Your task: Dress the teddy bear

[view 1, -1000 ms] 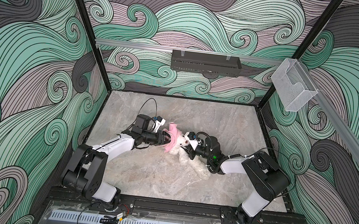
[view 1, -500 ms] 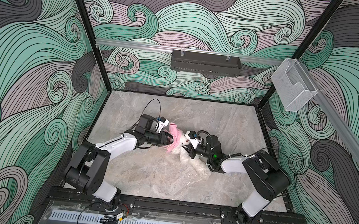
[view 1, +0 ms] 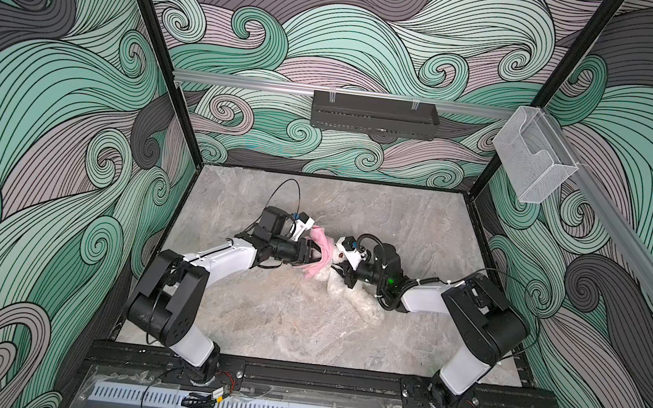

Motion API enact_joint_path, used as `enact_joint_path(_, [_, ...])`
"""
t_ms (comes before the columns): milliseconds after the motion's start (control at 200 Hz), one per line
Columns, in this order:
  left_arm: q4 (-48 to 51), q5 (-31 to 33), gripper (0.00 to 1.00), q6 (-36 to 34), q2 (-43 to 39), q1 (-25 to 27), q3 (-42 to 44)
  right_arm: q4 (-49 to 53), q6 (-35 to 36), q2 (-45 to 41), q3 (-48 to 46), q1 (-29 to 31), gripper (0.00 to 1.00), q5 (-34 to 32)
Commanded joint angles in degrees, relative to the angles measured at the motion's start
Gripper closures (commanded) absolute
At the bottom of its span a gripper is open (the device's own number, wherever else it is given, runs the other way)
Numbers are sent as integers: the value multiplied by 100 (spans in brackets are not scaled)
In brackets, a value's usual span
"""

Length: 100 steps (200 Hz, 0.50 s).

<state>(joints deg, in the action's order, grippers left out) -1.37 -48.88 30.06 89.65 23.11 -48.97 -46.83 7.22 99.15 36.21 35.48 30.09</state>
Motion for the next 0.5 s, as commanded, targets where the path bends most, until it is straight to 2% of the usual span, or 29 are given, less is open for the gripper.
enact_joint_path(0, [-246, -218, 44, -11, 287, 400, -218, -943, -130, -17, 431, 278, 100, 611])
enact_joint_path(100, [-384, -107, 56, -89, 252, 404, -144, -1030, -171, 14, 392, 277, 100, 602])
enact_joint_path(155, [-449, -29, 67, -213, 155, 388, -76, -981, -130, -28, 322, 275, 100, 527])
enact_joint_path(210, [-455, 108, 77, -416, 17, 364, -2, -836, -23, -114, 221, 261, 97, 316])
enact_joint_path(255, [-419, 249, 80, -612, -107, 321, 44, -615, 50, -222, 150, 225, 94, 140])
enact_joint_path(325, [-489, 403, 90, -908, -287, 231, 141, -104, 24, -496, 39, 178, 81, -346])
enact_joint_path(390, [-703, 668, 100, -1160, -467, 152, 296, 1153, -162, -851, 167, 171, 64, -906])
enact_joint_path(450, [-908, 905, 100, -1435, -619, 108, 427, 2711, -454, -1241, 472, 166, 55, -1308])
enact_joint_path(470, [-970, 959, 100, -1554, -666, 92, 477, 3091, -497, -1378, 520, 155, 46, -1339])
enact_joint_path(495, [-1078, 1025, 100, -1691, -733, 88, 542, 3449, -574, -1557, 544, 152, 42, -1391])
